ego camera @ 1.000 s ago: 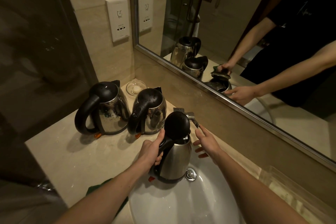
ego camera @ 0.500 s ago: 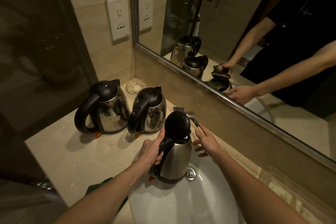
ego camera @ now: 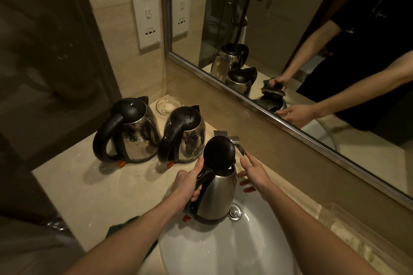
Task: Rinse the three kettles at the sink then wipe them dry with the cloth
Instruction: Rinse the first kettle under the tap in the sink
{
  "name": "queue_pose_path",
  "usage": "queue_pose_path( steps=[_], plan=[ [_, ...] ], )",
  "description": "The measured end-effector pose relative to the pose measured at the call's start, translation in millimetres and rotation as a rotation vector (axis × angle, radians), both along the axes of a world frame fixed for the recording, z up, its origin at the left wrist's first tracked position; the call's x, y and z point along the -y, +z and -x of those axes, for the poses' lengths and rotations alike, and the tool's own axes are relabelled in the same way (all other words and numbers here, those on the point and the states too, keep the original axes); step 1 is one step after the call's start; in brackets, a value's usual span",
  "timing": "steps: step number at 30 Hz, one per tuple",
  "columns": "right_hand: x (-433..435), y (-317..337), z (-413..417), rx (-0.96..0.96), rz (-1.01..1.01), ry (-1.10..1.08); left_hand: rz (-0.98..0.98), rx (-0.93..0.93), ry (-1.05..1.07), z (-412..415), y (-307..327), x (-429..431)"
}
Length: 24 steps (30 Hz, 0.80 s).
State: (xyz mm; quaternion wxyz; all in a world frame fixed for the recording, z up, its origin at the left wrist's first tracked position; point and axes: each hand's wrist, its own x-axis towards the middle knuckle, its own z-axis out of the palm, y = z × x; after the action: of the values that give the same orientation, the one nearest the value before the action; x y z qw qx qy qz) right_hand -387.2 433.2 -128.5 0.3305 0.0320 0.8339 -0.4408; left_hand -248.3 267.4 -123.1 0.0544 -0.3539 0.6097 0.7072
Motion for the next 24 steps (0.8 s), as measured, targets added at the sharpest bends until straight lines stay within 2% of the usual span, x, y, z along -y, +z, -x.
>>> queue_pose_path(
  steps=[24],
  plan=[
    [0.8, 2.0, -2.8, 0.001, -0.01, -0.014, -0.001, -0.01, -0.004, 0.4, 2.1, 0.0]
  ],
)
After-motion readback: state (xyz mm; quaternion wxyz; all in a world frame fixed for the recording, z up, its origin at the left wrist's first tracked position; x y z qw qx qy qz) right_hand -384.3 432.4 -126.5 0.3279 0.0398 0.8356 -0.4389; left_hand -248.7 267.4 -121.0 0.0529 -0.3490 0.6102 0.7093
